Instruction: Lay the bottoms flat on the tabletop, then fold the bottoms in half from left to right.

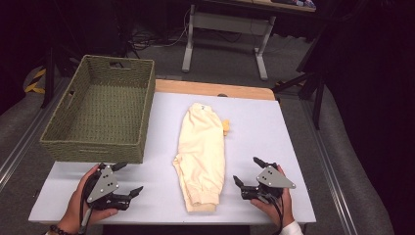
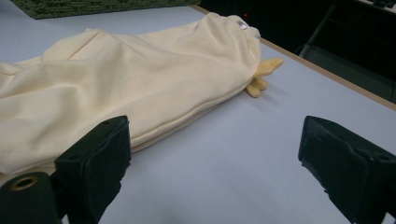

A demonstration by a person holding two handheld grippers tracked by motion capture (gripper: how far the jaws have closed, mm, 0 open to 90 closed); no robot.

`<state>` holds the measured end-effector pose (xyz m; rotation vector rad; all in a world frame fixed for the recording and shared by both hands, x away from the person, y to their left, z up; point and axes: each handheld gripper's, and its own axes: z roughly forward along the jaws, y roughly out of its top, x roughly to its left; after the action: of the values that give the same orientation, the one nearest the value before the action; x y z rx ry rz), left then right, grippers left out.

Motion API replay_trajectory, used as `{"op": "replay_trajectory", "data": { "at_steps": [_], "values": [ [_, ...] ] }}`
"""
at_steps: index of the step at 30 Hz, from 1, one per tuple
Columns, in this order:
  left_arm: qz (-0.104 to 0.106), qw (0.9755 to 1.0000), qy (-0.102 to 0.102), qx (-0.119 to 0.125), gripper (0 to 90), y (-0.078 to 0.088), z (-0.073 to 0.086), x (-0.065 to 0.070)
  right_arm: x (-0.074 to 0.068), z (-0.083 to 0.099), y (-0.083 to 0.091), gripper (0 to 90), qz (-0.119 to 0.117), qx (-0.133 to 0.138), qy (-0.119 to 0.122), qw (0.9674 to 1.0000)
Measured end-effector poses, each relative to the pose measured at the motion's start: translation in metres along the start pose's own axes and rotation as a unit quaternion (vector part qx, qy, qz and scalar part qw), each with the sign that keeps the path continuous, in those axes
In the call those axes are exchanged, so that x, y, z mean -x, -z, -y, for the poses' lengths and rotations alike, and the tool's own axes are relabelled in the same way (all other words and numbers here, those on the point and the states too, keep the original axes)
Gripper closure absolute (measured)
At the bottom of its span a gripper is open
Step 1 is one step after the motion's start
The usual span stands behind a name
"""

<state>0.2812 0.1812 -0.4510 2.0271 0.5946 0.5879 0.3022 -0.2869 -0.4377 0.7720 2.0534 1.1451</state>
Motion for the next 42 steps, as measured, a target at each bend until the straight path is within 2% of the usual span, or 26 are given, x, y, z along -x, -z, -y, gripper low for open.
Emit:
{"op": "replay_trajectory", "data": {
  "at_steps": [2, 4, 8, 10, 13, 18, 22, 23, 27, 28, 30, 32, 34, 37, 39, 42],
  "values": [
    [-0.006, 1.0, 0.002, -0.001, 13.6, 0.001, 0.001, 0.0, -0.001, 0.0, -0.002, 10.5, -0.003, -0.003, 0.001, 1.0],
    [-0.002, 1.0, 0.008, -0.001, 13.6, 0.0, 0.002, -0.002, -0.001, 0.0, -0.003, 10.7, -0.003, -0.004, 0.001, 1.0],
    [-0.004, 1.0, 0.002, -0.007, 13.5, -0.001, 0.003, -0.002, -0.002, 0.0, -0.005, 12.0, -0.003, -0.014, 0.005, 0.9999],
    [0.0, 0.9999, 0.009, -0.01, 13.1, -0.002, 0.004, -0.002, -0.003, 0.0, -0.005, 12.0, -0.004, -0.016, 0.008, 0.9998],
    [-0.001, 0.9999, 0.004, -0.013, 13.1, -0.003, 0.003, 0.0, -0.003, -0.001, -0.004, 12.0, -0.004, -0.012, 0.009, 0.9999],
    [0.009, 0.9998, 0.009, -0.012, 13.5, -0.008, -0.001, 0.004, -0.003, -0.002, -0.003, 11.9, -0.005, -0.007, 0.002, 1.0],
    [0.019, 0.9997, 0.003, -0.018, 14.0, -0.012, -0.002, 0.009, -0.001, -0.001, -0.002, 11.9, -0.003, -0.005, 0.0, 1.0],
    [0.018, 0.9996, 0.004, -0.02, 14.4, -0.014, -0.002, 0.01, 0.0, -0.002, -0.002, 11.9, -0.006, -0.003, -0.008, 0.9999],
    [0.016, 0.9993, 0.001, -0.032, 15.4, -0.023, -0.004, 0.015, 0.0, -0.002, -0.002, 12.0, -0.006, -0.002, -0.013, 0.9999],
    [0.02, 0.9993, -0.002, -0.031, 15.5, -0.025, -0.006, 0.016, 0.0, -0.001, -0.003, 12.2, -0.007, -0.002, -0.015, 0.9999],
    [0.015, 0.9994, -0.01, -0.03, 17.1, -0.03, -0.011, 0.018, -0.001, -0.001, -0.002, 12.2, -0.009, -0.002, -0.013, 0.9999],
    [0.02, 0.9995, -0.008, -0.023, 17.3, -0.036, -0.019, 0.019, -0.002, -0.001, -0.002, 12.2, -0.012, -0.004, -0.014, 0.9998],
    [0.015, 0.9996, -0.008, -0.023, 18.5, -0.043, -0.027, 0.02, -0.001, -0.003, -0.003, 14.0, -0.017, 0.0, -0.028, 0.9995],
    [0.019, 0.9996, -0.007, -0.019, 18.4, -0.057, -0.042, 0.022, 0.001, -0.005, -0.008, 14.0, -0.032, -0.001, -0.047, 0.9984],
    [0.027, 0.9995, -0.01, -0.013, 18.3, -0.065, -0.05, 0.023, 0.002, -0.008, -0.013, 14.4, -0.041, -0.003, -0.048, 0.998],
    [0.029, 0.9994, -0.015, -0.01, 18.3, -0.077, -0.061, 0.022, 0.003, -0.011, -0.02, 17.3, -0.04, -0.007, -0.044, 0.9982]
  ]
}}
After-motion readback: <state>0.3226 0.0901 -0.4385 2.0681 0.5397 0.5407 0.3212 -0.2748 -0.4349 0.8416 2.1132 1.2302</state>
